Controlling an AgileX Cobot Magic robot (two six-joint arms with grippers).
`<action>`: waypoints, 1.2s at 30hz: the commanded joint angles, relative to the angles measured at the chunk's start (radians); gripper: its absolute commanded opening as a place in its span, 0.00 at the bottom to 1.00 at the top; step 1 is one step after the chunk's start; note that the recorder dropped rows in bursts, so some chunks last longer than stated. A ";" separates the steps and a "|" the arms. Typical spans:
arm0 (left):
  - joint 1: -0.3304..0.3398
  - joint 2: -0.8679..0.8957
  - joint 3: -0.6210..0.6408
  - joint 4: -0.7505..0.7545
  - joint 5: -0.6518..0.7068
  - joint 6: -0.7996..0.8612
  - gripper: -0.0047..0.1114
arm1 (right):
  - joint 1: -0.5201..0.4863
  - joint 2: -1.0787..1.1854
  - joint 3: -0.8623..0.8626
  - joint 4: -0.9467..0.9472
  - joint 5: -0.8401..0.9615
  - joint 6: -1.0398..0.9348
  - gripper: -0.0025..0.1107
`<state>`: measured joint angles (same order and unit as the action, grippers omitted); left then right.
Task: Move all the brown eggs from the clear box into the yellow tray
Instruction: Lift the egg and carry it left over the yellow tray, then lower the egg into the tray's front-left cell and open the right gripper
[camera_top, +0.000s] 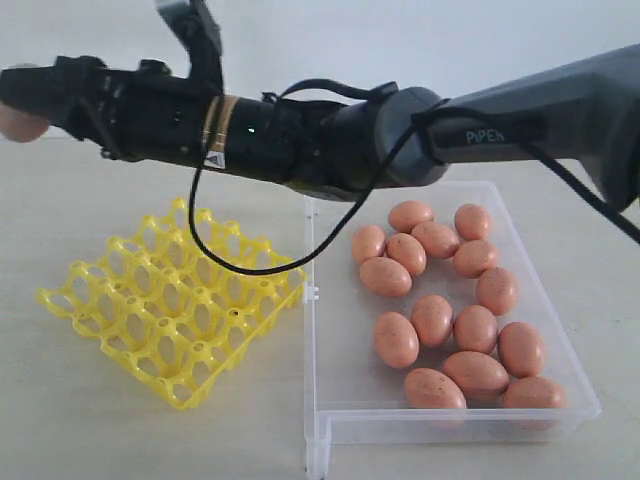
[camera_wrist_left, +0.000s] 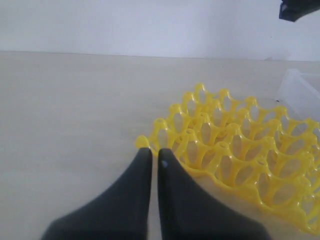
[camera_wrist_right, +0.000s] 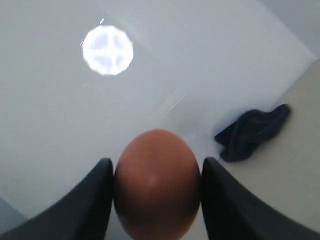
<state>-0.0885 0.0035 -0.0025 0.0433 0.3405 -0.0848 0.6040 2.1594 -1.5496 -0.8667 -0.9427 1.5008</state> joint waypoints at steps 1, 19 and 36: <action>-0.004 -0.003 0.003 -0.003 -0.002 -0.001 0.08 | 0.072 -0.003 -0.121 -0.140 0.141 -0.071 0.02; -0.004 -0.003 0.003 -0.003 -0.002 -0.001 0.08 | 0.127 0.308 -0.336 -0.304 0.556 -0.168 0.02; -0.004 -0.003 0.003 -0.003 -0.002 -0.001 0.08 | 0.127 0.334 -0.336 -0.455 0.565 -0.117 0.02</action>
<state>-0.0885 0.0035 -0.0025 0.0433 0.3405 -0.0848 0.7322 2.4949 -1.8812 -1.3124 -0.3687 1.3795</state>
